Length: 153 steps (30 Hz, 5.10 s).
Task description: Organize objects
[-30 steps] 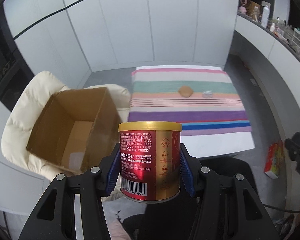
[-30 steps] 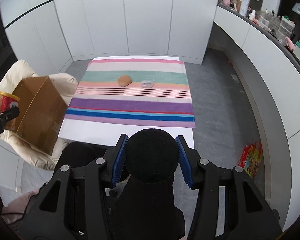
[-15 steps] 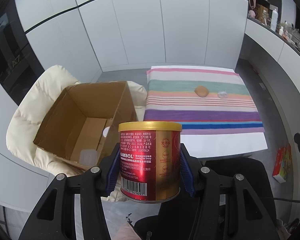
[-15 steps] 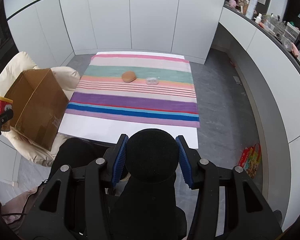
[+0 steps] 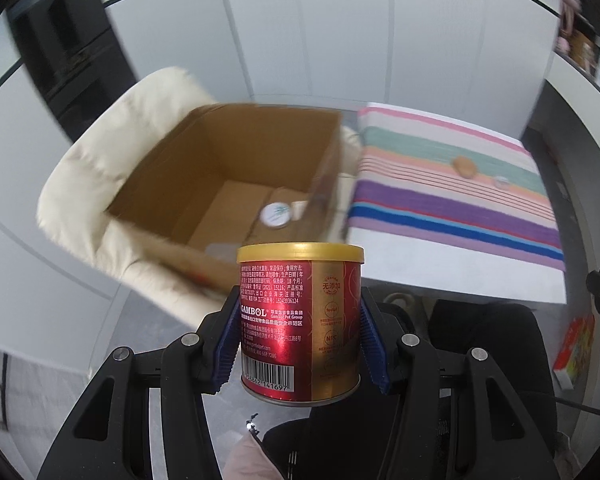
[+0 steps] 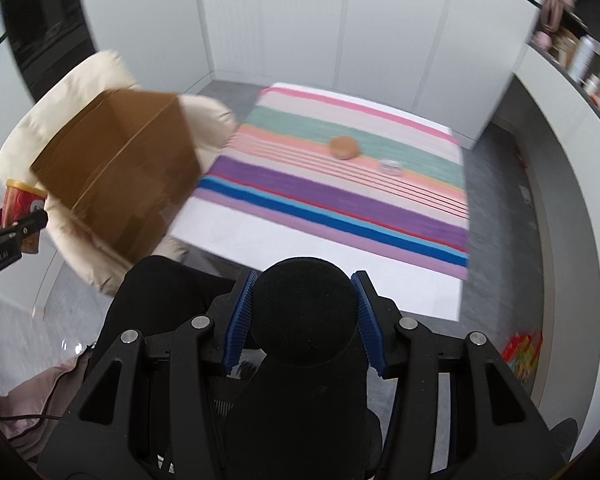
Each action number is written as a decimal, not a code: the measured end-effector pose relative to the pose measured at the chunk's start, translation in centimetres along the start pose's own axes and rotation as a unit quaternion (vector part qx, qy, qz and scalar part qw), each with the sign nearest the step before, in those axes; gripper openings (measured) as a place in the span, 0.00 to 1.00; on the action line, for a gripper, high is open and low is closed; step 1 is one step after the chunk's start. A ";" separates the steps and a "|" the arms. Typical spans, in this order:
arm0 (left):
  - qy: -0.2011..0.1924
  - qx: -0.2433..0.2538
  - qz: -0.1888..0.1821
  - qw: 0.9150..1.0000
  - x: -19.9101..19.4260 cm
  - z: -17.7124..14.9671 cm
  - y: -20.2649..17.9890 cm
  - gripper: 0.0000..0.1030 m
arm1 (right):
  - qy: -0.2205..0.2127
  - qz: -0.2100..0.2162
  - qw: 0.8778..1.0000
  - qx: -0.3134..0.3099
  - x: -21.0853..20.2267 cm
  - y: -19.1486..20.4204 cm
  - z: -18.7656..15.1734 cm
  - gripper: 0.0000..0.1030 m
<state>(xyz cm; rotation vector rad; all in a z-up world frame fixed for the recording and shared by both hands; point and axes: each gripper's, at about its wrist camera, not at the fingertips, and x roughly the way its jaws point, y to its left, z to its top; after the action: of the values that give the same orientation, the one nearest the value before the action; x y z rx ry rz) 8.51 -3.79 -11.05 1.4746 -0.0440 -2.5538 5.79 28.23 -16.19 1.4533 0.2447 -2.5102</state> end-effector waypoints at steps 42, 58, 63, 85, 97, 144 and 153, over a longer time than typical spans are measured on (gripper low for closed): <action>-0.012 -0.081 0.046 0.996 5.9 5.7 10.5 0.53 | -0.014 0.100 0.973 -0.206 7.1 20.8 7.4 0.49; -0.011 -0.118 0.055 0.991 13.2 9.0 14.4 0.53 | -0.008 0.121 0.965 -0.233 13.2 27.7 14.1 0.49; -0.019 -0.126 0.034 0.991 13.8 9.3 15.1 0.53 | -0.001 0.131 0.964 -0.233 14.5 28.7 14.6 0.51; -0.053 -0.128 0.003 0.990 12.4 9.5 15.6 0.96 | -0.005 0.147 0.966 -0.214 15.4 28.2 14.8 0.95; -0.053 -0.119 0.027 0.991 10.9 9.7 15.4 0.96 | -0.010 0.134 0.970 -0.205 14.6 27.9 14.3 0.95; -0.022 -0.086 0.012 0.996 1.5 -2.3 10.9 0.96 | -0.007 0.110 0.990 -0.085 3.1 18.8 2.6 0.95; -0.040 -0.028 -0.027 0.998 1.3 -0.2 5.7 0.96 | -0.021 0.068 0.997 -0.034 1.9 13.8 2.2 0.95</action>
<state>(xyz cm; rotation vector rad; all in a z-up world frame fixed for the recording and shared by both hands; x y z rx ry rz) 8.89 -9.65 -11.54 1.3715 0.0571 -2.6321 6.92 14.23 -17.15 1.3430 0.2127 -2.3969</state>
